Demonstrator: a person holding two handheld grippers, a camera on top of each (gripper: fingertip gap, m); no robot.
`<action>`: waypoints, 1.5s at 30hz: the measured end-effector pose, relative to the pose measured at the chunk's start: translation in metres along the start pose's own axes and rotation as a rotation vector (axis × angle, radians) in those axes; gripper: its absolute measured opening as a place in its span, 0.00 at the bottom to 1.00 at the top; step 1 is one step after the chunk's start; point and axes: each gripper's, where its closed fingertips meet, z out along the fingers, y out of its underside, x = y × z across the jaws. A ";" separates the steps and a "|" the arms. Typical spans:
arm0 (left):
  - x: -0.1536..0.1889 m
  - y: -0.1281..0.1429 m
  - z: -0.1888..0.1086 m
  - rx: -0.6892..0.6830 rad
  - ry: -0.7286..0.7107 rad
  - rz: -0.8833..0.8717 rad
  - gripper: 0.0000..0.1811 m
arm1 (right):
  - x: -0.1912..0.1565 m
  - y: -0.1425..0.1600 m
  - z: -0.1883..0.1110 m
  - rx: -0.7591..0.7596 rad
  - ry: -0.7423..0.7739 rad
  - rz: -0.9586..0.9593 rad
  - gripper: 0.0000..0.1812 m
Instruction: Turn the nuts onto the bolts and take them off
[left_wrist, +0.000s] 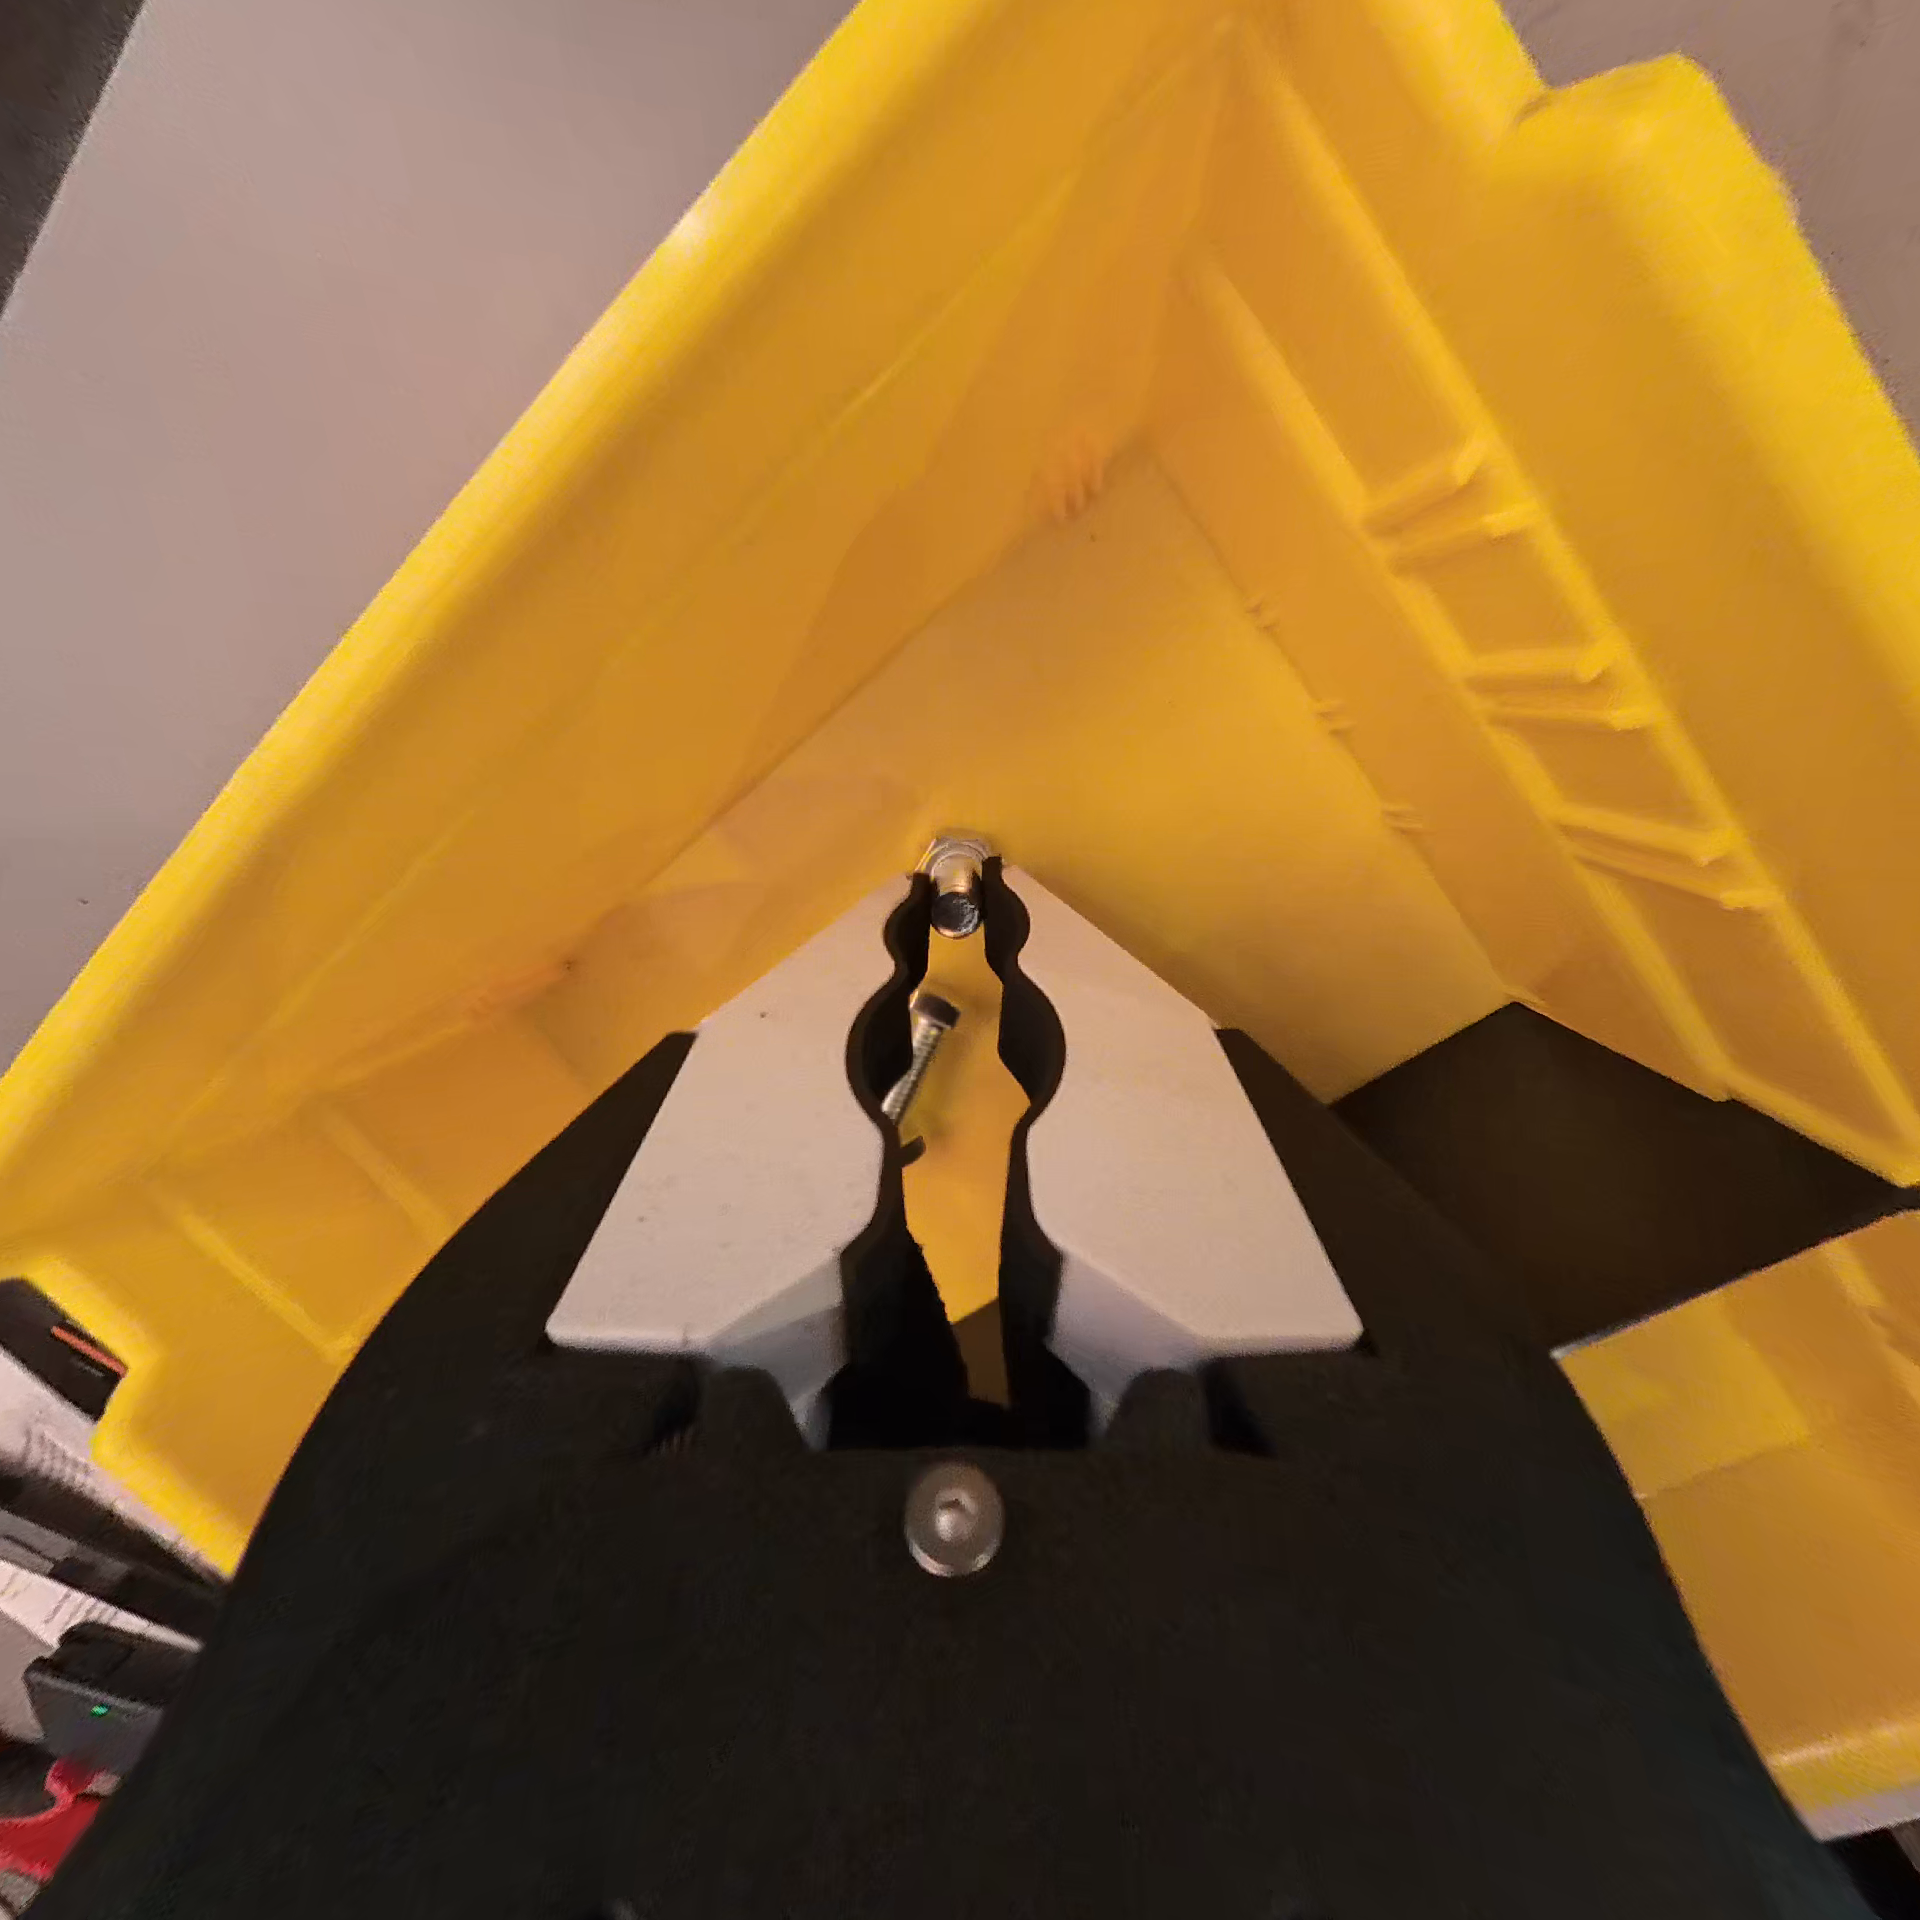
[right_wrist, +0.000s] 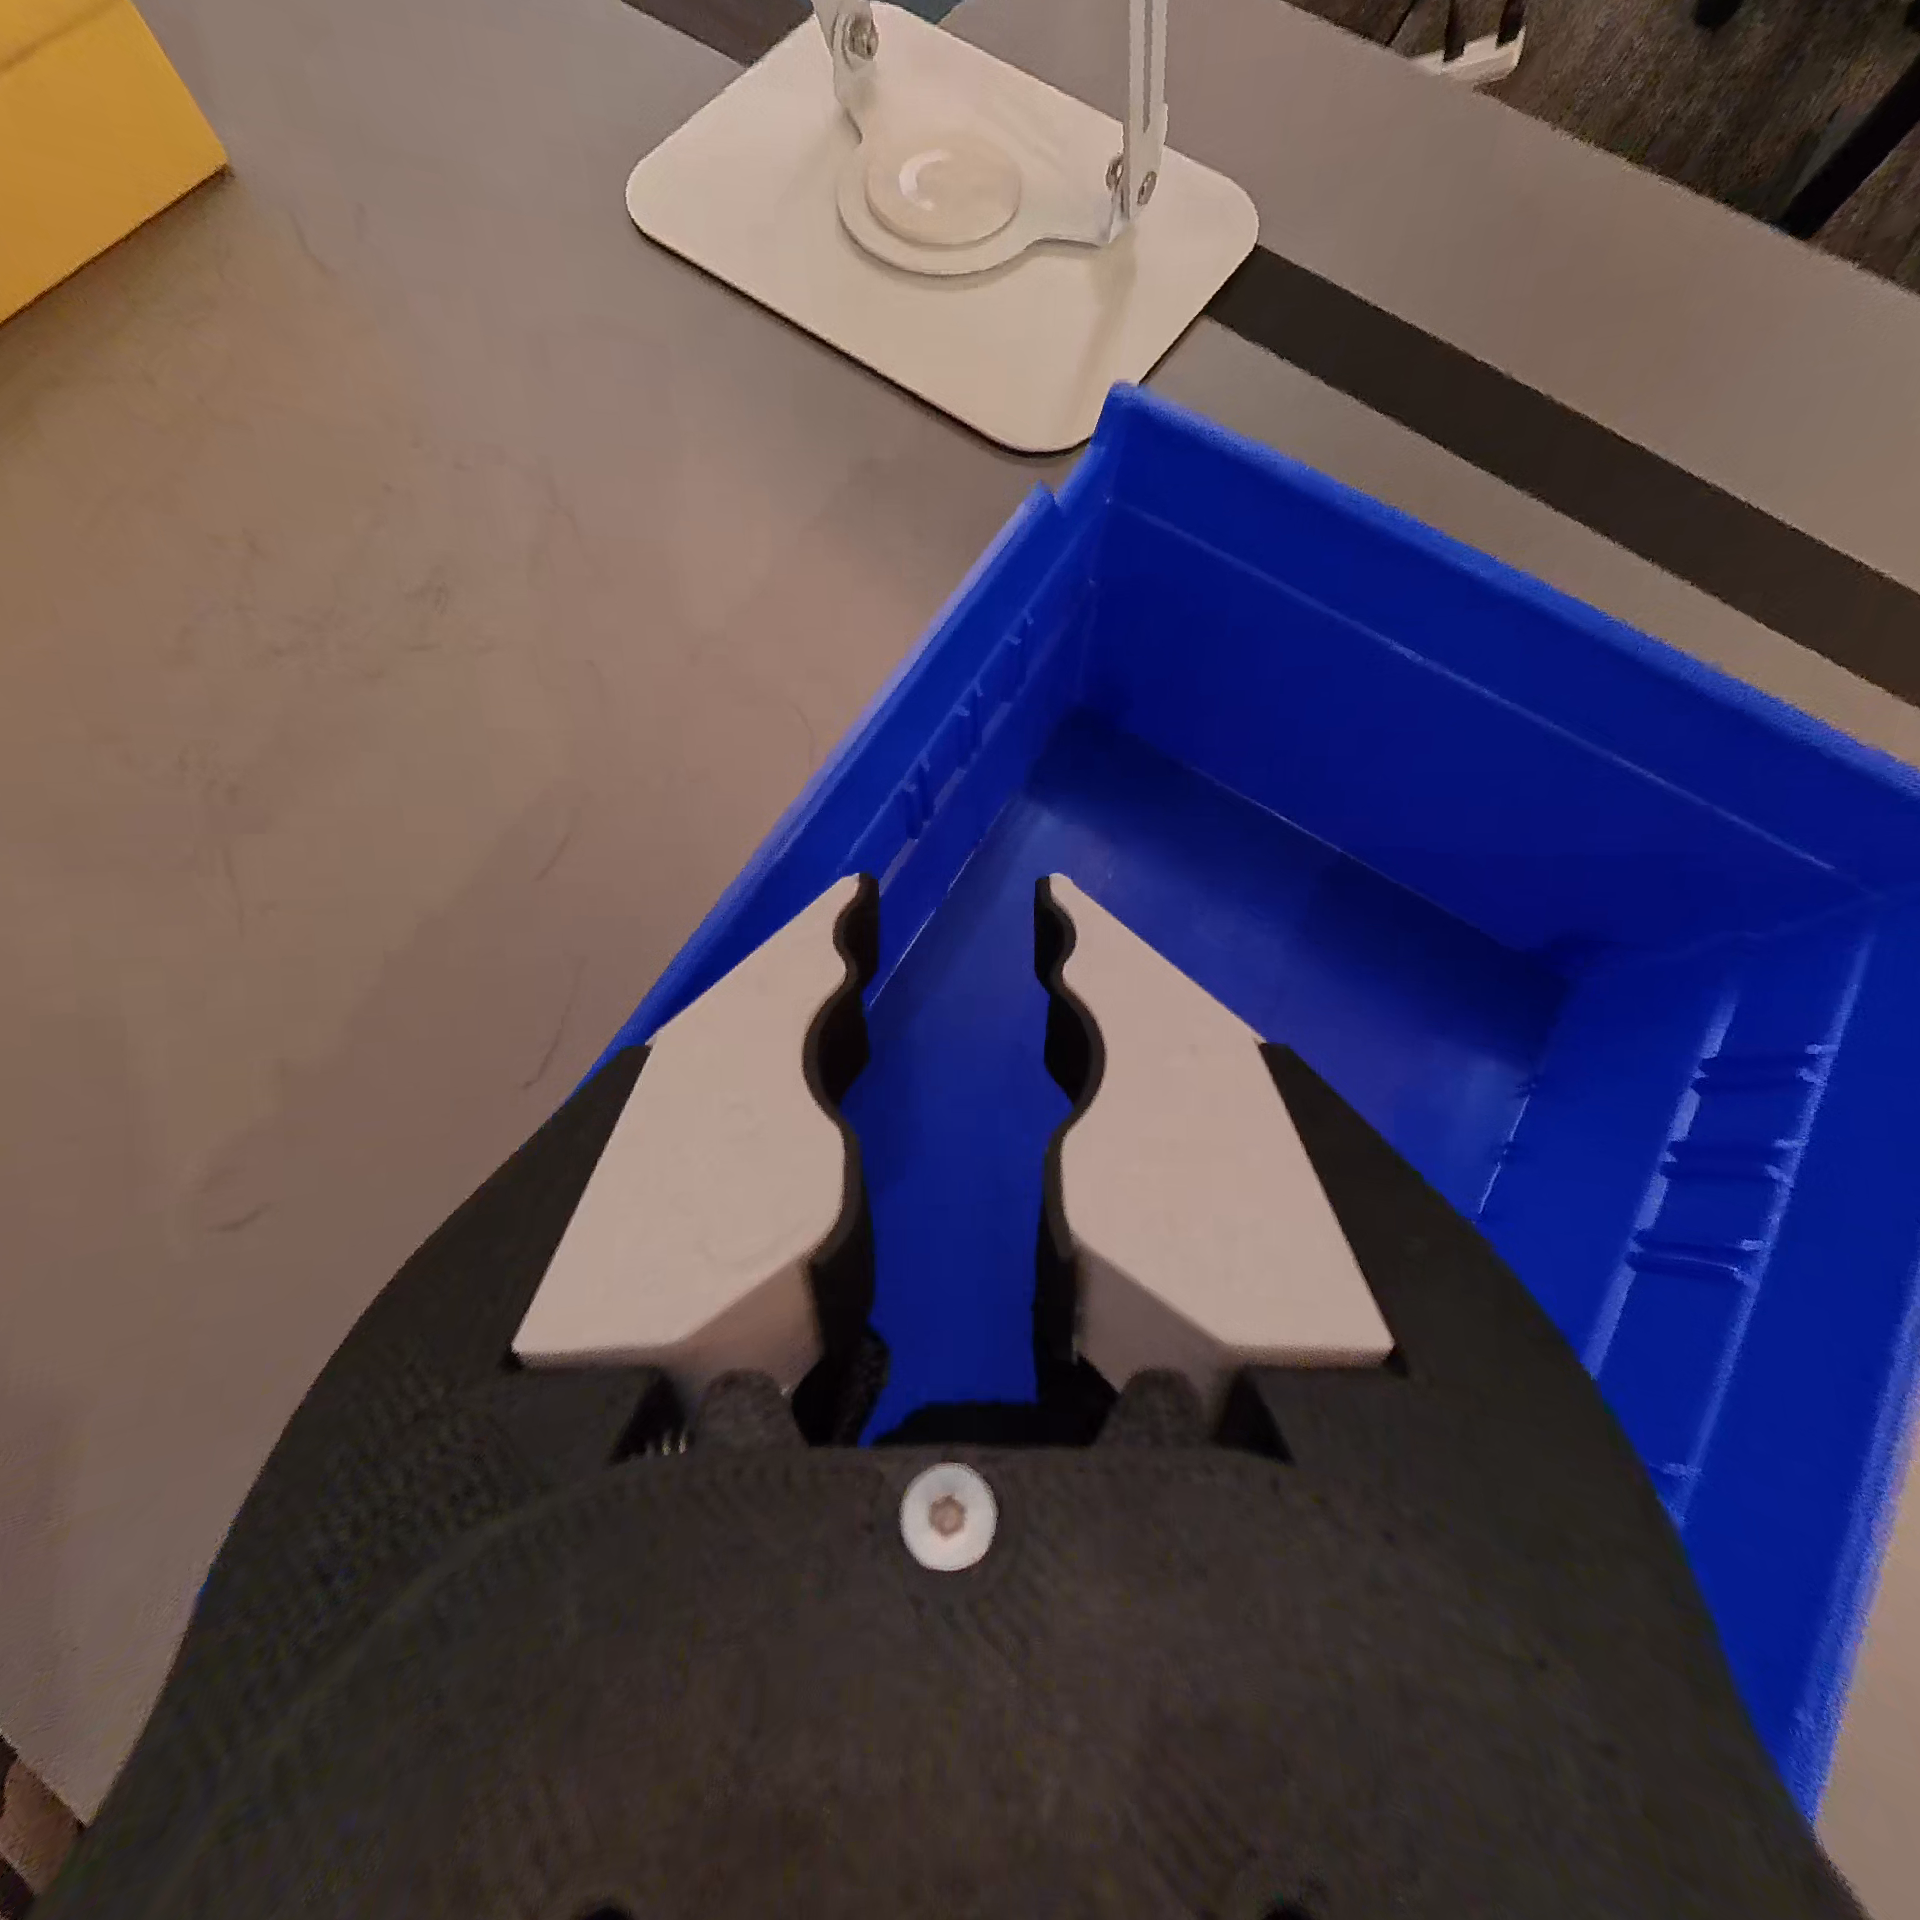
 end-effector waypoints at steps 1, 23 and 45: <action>0.000 -0.001 -0.002 0.010 -0.006 0.002 0.04 | 0.000 -0.004 -0.003 0.014 0.006 -0.005 0.16; 0.263 -0.055 -0.100 0.242 0.205 0.560 0.04 | -0.141 -0.102 -0.033 0.289 -0.183 -0.322 0.14; 0.312 -0.035 -0.057 0.159 0.300 0.591 0.14 | -0.130 -0.106 -0.047 0.316 -0.181 -0.299 0.13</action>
